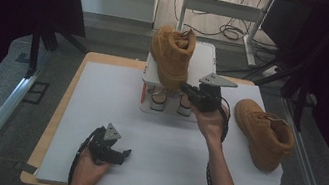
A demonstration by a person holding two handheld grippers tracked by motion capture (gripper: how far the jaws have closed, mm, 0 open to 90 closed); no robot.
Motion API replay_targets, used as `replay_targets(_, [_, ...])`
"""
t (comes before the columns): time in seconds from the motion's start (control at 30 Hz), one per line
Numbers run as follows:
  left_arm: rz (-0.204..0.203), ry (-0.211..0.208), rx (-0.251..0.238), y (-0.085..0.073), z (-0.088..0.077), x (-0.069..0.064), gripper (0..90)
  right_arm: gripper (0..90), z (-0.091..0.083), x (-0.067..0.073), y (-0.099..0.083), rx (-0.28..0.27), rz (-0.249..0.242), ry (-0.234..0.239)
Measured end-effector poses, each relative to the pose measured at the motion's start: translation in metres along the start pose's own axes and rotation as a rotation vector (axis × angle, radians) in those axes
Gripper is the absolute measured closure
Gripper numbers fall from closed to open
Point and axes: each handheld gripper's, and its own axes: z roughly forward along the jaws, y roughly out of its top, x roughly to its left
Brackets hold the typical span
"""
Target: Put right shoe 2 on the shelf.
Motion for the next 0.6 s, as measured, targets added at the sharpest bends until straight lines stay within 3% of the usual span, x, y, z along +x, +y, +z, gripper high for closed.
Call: replay_targets(0.6, [-0.002,0.001,-0.004,0.000,0.000,0.000,13.3,90.0,0.026,0.020,0.010,0.009,-0.029,0.035])
